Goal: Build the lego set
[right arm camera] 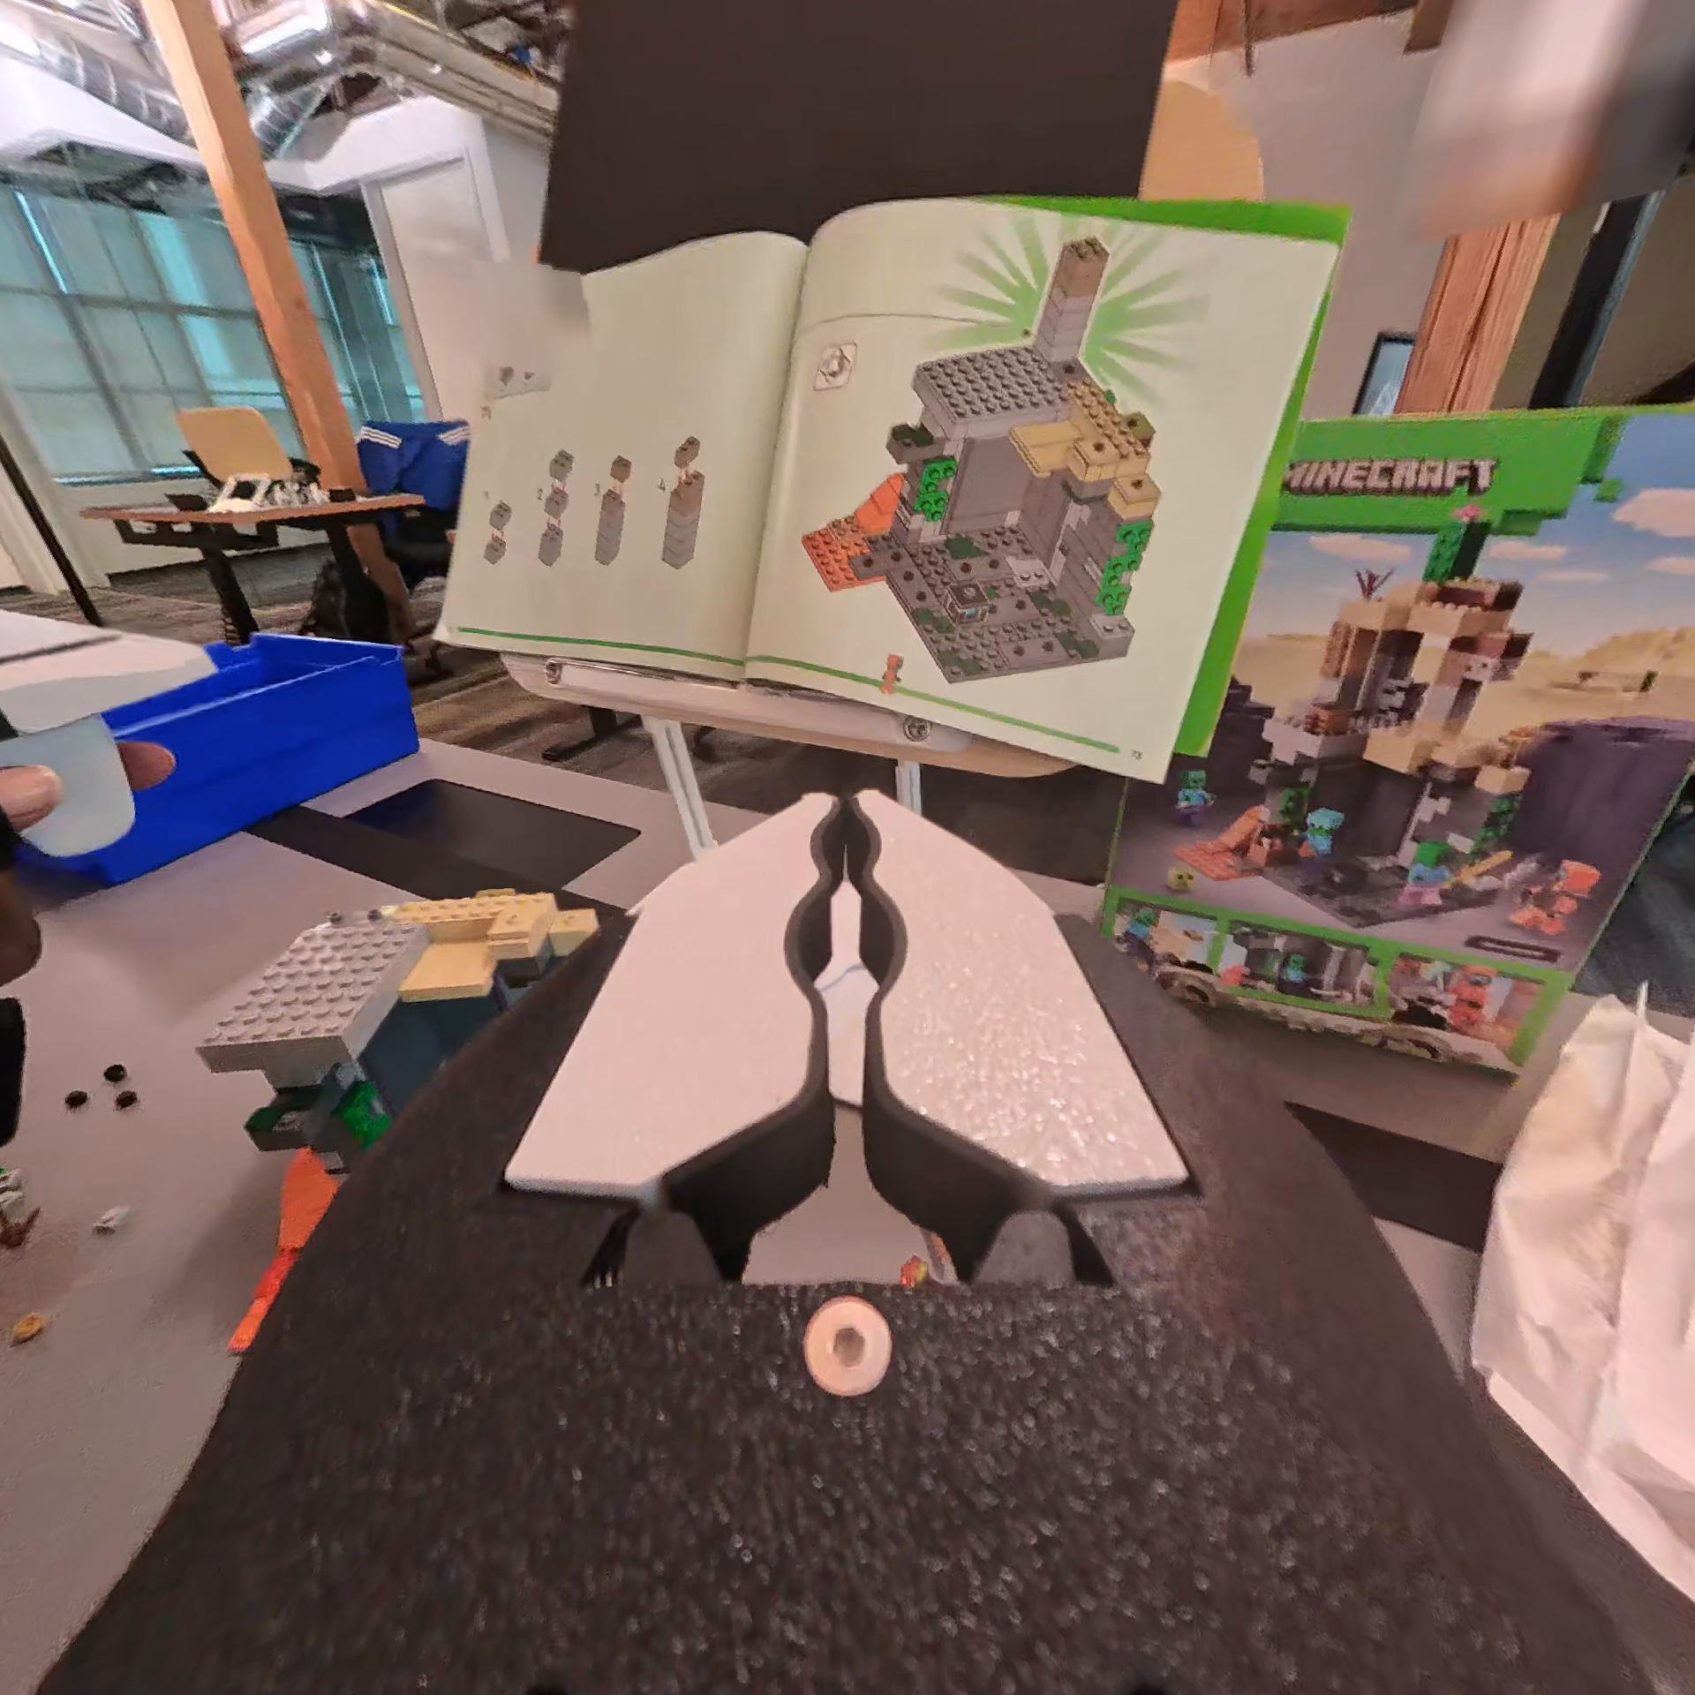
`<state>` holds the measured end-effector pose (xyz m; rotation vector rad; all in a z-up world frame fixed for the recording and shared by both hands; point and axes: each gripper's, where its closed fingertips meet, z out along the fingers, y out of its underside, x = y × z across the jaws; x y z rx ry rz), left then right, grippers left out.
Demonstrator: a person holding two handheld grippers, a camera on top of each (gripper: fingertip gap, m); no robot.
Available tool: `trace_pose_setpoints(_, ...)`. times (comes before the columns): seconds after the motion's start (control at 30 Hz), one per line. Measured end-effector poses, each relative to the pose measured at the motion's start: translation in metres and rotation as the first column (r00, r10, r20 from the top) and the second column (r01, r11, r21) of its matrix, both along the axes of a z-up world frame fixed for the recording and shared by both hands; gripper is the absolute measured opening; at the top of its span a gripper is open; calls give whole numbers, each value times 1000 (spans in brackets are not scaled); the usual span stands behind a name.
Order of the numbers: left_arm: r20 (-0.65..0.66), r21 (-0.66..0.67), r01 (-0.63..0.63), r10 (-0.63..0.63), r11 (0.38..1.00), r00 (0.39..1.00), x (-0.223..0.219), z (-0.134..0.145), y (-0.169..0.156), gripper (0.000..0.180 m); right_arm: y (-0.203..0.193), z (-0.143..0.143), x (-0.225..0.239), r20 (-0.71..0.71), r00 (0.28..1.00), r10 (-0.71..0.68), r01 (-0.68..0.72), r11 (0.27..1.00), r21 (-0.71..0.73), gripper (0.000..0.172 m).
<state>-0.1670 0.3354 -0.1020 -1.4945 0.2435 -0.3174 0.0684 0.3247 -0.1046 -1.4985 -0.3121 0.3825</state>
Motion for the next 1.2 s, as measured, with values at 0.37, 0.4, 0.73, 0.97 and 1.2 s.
trace_pose_setpoints(0.37, -24, 16, -53, 53, 998, 998, -13, -11, 7, 0, -2, -4, -7, 12, 1000, 2, -2, 999, 54, 0)
trace_pose_setpoints(0.4, -29, 16, -59, 60, 998, 998, -14, -12, 8, 0, -1, -6, -8, 19, 1000, -3, 2, 999, 42, 0)
trace_pose_setpoints(0.73, -76, 7, -58, 59, 998, 995, -6, -20, 11, 0, 0, -9, -7, 34, 999, 1, -2, 1000, 29, 0)
trace_pose_setpoints(0.97, -62, -4, -38, 37, 999, 997, -5, -23, 12, 0, 0, -19, -11, 55, 998, 22, -22, 1000, -6, 0)
trace_pose_setpoints(1.2, -61, -5, -29, 29, 1000, 998, -6, -25, 13, 0, -3, -20, -9, 35, 998, 42, -42, 999, -9, 0)
